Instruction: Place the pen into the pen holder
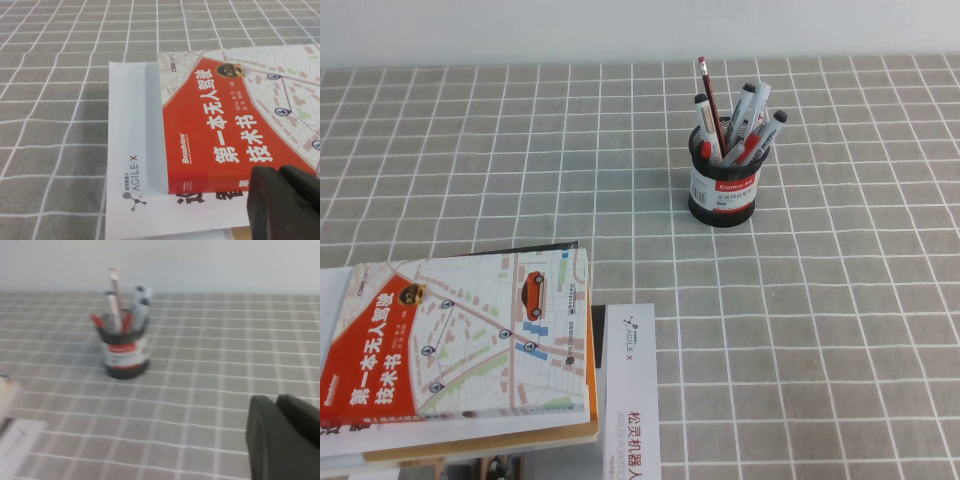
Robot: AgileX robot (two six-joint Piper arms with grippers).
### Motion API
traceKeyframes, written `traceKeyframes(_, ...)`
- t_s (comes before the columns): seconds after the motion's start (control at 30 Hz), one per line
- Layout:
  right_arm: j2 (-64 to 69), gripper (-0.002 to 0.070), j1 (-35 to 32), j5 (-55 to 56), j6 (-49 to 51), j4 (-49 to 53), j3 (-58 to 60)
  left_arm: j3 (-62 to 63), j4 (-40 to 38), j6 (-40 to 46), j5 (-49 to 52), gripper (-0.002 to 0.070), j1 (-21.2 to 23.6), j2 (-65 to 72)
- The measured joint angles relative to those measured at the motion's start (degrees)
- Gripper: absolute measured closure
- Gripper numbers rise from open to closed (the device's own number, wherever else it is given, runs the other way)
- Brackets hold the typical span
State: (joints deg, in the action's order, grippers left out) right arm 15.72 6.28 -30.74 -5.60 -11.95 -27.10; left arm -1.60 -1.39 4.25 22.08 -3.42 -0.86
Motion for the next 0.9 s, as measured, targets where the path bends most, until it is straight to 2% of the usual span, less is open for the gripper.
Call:
traceKeyframes(0.47,-16.01,0.0689,-1.51,0.26,0.00,3.50,18.88,0.00,0.00,0.00,0.00,0.0678,0.00,0.00)
traceKeyframes(0.9,-16.42,0.0689,-6.06,6.31,0.00,3.95,28.22,0.00,0.00,0.00,0.00,0.0678,0.00,0.00)
